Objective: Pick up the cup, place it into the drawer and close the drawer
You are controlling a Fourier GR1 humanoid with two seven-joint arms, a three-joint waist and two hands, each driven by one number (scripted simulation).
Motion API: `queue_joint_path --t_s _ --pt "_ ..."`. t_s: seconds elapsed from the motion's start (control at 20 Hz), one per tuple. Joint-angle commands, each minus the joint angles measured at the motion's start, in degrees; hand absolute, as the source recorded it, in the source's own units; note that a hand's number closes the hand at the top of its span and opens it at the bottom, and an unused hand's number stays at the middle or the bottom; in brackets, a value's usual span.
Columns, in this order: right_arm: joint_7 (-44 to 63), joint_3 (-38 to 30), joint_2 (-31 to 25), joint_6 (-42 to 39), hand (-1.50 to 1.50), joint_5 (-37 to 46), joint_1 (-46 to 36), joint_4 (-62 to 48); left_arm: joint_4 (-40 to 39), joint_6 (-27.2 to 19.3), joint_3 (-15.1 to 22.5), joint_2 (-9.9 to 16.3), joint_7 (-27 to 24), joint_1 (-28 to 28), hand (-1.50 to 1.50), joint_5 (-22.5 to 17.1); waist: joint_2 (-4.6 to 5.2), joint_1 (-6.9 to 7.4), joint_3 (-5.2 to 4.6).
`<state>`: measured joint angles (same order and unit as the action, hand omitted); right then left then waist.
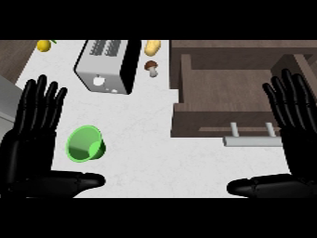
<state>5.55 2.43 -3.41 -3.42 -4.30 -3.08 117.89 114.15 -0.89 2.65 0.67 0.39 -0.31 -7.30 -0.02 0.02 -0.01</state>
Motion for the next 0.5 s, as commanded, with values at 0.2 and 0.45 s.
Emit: queue_joint_path --t_s 0.2,0.45 --pt "-1.1 -0.15 0.56 -1.43 -1.5 -1.53 4.58 3.97 -4.88 -4.8 5.29 -0.65 -3.98 1.43 -1.5 2.5 -0.03 -0.28 0.01" --pt "2.18 -4.63 -1.93 -1.81 -1.5 -3.15 -2.31 0.57 -7.05 -2.38 -2.7 0.8 0.58 -4.21 -1.5 -0.36 0.02 -0.08 0.01"
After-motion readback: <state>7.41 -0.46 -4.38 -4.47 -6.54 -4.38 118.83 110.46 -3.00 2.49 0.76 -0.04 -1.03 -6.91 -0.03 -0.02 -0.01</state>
